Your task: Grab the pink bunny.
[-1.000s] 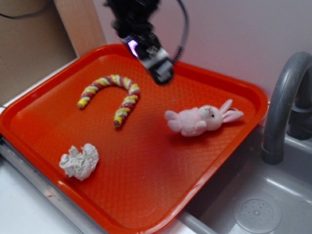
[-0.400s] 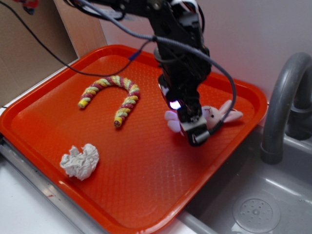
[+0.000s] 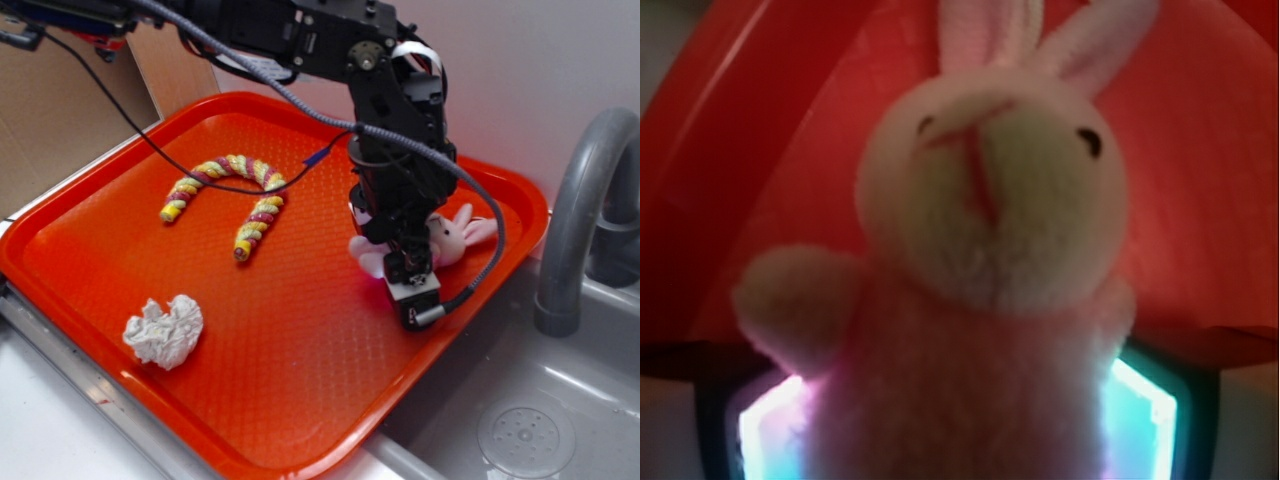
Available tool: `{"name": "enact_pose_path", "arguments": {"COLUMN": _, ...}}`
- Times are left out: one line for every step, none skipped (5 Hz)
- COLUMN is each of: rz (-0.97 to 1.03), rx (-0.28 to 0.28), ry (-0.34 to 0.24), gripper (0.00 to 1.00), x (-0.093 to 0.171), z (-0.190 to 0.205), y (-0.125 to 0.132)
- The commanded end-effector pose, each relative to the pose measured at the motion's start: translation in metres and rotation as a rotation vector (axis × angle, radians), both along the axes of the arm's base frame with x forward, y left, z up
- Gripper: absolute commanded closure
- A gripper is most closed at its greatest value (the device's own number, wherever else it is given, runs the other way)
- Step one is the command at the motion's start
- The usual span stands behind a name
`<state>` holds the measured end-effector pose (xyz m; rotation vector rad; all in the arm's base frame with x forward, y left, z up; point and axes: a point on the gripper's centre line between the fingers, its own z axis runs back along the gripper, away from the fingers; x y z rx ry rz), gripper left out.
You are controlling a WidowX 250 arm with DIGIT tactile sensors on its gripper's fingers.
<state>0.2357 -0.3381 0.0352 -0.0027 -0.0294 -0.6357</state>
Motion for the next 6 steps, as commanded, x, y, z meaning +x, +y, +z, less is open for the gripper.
{"name": "enact_pose_path", "arguments": {"rz": 0.062, "rx": -0.069, "ry": -0.037, "gripper": 1.0, "x": -0.011, "z": 0.023, "y": -0.005}}
{"name": "enact_pose_path", "arguments": {"rz": 0.229, "rx": -0.087, "ry": 0.0, "gripper": 1.0, "x": -0.011, "z": 0.039, "y": 0.019}}
{"name": "enact_pose_path", "arguments": {"rz": 0.339, "rx": -0.19, "ry": 0.038, "gripper": 1.0, "x": -0.013, "z": 0.068, "y": 0.058}}
{"name": "enact_pose_path", "arguments": {"rz": 0.424, "rx": -0.213, "ry": 0.043, "gripper": 1.0, "x": -0.016, "z": 0.09, "y": 0.087}}
{"name": "enact_pose_path", "arguments": {"rz": 0.511, "rx": -0.2, "ry": 0.024, "gripper": 1.0, "x": -0.02, "z": 0.12, "y": 0.13}}
{"name": "enact_pose_path", "arguments": {"rz": 0.568, "rx": -0.239, "ry": 0.035, "gripper": 1.0, "x": -0.026, "z": 0.146, "y": 0.171}}
